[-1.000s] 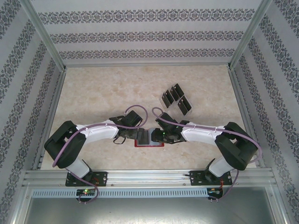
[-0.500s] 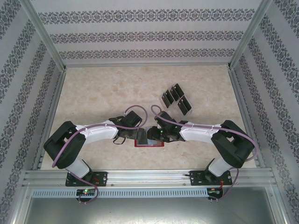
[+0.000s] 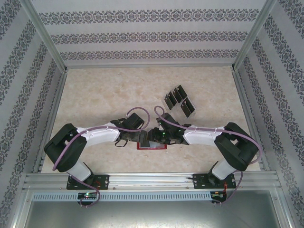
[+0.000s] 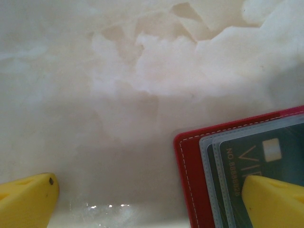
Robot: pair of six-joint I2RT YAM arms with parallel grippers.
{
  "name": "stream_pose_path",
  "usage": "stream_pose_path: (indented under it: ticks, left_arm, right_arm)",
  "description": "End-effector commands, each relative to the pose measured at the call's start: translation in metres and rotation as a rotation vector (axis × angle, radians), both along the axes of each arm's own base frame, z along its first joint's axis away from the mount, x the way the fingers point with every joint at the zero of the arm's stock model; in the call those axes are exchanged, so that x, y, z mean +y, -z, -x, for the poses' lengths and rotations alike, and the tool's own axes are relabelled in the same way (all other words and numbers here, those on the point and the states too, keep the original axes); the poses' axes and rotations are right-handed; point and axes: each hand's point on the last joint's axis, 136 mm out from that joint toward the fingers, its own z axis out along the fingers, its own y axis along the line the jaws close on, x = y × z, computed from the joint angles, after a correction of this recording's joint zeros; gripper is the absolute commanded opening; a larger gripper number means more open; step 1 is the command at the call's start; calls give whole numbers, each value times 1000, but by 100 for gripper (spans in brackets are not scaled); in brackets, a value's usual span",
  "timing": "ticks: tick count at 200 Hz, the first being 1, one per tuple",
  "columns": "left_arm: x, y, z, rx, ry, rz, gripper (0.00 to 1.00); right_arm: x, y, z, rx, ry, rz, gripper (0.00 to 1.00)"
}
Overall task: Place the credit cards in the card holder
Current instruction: Flip over the card slot in the card holder.
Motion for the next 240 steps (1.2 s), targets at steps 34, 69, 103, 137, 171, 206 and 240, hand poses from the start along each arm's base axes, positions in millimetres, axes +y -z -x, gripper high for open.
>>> stream_pose_path:
  ticks: [34, 69, 103, 137, 171, 206, 240]
  left_arm:
    - [13, -2, 9, -8, -23, -36, 100]
    - [14, -14, 8, -32, -28, -23, 100]
    - [15, -19, 8, -44, -33, -17, 100]
    - [22, -28, 7, -69, -59, -25, 100]
    - [39, -42, 9, -102, -99, -54, 100]
    - [55, -56, 9, -132, -142, -47, 100]
    - [61, -70, 7, -165, -144, -35, 100]
  right_arm:
    - [3, -15, 3, -17, -10, -36, 45]
    - [7, -23, 4, -29, -18, -43, 45]
    - [13, -25, 4, -28, -30, -44, 45]
    - [20, -29, 6, -31, -43, -48, 45]
    - [25, -34, 8, -37, -56, -52, 45]
    - [32, -28, 8, -21, -68, -40, 47]
    - [37, -30, 5, -29, -74, -42, 47]
